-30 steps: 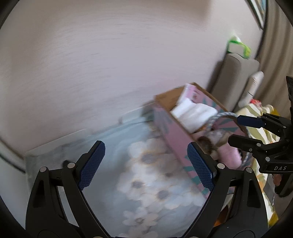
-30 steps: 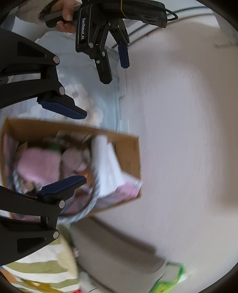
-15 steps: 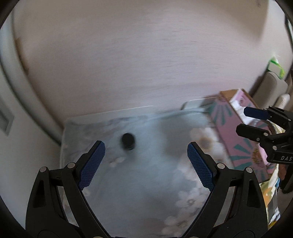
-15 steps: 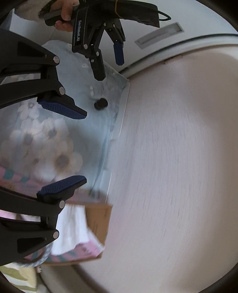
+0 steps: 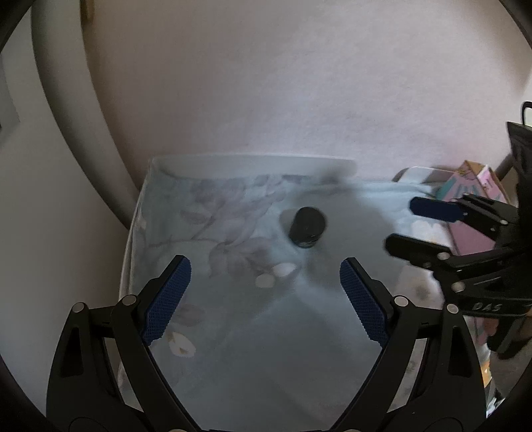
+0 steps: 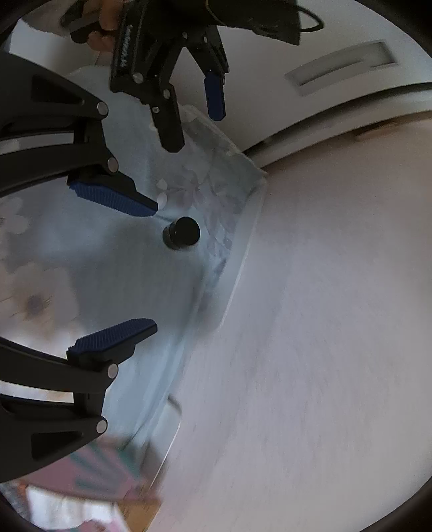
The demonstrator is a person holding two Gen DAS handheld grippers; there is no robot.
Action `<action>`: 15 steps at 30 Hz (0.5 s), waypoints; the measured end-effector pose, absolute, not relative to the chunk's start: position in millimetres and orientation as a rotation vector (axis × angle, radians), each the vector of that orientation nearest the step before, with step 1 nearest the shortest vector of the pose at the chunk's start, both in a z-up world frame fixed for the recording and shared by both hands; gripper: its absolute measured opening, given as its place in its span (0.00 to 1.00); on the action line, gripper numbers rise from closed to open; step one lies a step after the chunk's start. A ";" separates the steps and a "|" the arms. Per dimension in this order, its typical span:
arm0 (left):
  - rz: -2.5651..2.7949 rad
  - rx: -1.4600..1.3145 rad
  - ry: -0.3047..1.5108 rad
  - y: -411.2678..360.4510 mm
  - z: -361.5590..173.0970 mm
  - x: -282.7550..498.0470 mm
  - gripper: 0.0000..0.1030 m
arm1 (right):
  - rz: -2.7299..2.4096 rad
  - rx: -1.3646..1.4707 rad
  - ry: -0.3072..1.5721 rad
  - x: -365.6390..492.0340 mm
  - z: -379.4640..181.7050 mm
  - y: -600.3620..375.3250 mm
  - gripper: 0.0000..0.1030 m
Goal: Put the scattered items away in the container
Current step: 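Move both tools back over the table toward the black jar, then grasp the black jar with the right gripper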
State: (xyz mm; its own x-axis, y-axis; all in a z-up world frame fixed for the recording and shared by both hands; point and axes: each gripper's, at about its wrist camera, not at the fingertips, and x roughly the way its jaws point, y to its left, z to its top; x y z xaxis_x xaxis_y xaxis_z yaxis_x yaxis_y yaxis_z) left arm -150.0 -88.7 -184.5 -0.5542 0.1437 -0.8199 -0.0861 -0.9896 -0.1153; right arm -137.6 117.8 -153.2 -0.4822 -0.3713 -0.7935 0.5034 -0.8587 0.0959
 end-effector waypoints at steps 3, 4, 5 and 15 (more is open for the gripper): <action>2.646 -1.439 -0.133 -99.9 -202.1 -158.3 0.88 | -2.284 1.211 0.219 -151.1 -175.9 97.9 0.58; 2.643 -1.444 -0.146 -101.6 -205.9 -160.8 0.88 | -2.268 1.219 0.222 -156.7 -184.5 91.5 0.58; 2.644 -1.444 -0.162 -104.0 -210.1 -163.8 0.88 | -2.257 1.225 0.221 -160.2 -189.6 87.2 0.58; 2.593 -1.439 -0.245 -114.8 -241.3 -181.1 0.83 | -2.213 1.253 0.225 -184.8 -221.1 57.0 0.58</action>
State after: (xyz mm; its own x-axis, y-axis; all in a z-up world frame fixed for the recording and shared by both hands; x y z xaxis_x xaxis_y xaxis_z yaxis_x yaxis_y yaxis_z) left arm -181.1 -114.8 -241.3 -0.5217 0.2224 -0.8236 -0.0644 -0.9729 -0.2219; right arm -184.8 57.0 -221.1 -0.3904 -0.4023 -0.8281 0.5608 -0.8173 0.1327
